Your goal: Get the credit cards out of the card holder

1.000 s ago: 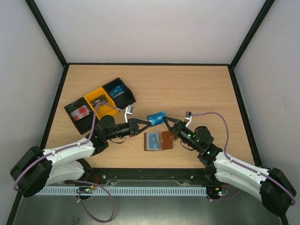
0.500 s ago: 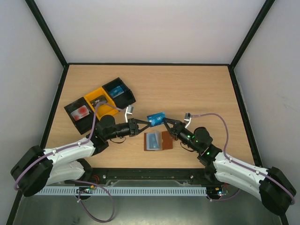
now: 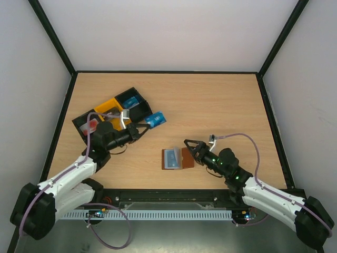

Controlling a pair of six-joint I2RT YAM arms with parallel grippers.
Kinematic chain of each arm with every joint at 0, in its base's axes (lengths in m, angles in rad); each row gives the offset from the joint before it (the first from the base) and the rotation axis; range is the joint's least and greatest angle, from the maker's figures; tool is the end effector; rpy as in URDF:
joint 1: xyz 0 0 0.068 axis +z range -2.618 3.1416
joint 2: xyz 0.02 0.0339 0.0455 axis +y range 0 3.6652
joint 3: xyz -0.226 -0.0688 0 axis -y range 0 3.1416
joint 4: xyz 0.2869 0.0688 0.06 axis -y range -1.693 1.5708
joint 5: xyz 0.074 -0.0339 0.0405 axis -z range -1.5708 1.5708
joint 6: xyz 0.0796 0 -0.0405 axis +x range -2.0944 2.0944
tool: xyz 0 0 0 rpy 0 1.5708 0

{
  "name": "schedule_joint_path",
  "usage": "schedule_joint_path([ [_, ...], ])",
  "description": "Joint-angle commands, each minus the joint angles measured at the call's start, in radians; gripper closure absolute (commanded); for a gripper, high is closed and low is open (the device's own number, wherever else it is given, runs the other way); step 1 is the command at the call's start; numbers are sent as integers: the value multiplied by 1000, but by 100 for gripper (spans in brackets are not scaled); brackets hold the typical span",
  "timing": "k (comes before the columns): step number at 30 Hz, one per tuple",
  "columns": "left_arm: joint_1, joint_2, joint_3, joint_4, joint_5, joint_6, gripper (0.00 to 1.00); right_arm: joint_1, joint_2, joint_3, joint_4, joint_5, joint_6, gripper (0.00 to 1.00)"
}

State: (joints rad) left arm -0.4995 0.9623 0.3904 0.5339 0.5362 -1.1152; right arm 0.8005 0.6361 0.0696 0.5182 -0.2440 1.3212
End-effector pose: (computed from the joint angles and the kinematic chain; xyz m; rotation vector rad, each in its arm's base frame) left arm 0.2499 -0.1827 0.1887 -0.0929 1.8821 -1.6131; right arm 0.1697 0.2025 0.1371 0.2817 1.9421 1.7376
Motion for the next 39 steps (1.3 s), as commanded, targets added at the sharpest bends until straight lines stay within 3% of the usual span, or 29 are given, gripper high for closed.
schedule_joint_path([
  [1,142,-26,62,-206,47,131,97,4,5,-13,-10,-43,-27,10],
  [2,174,-27,79,-241,47,154,97,4,10,-4,-24,-51,-44,2],
  [7,321,46,198,-417,32,291,97,4,32,43,-124,-64,-130,2],
  [15,475,304,384,-531,36,422,97,4,52,43,-150,-49,-179,2],
  [27,500,602,670,-696,-102,480,97,4,48,76,-208,-25,-245,2],
  [39,499,800,758,-618,-68,395,97,4,5,87,-288,3,-275,2],
])
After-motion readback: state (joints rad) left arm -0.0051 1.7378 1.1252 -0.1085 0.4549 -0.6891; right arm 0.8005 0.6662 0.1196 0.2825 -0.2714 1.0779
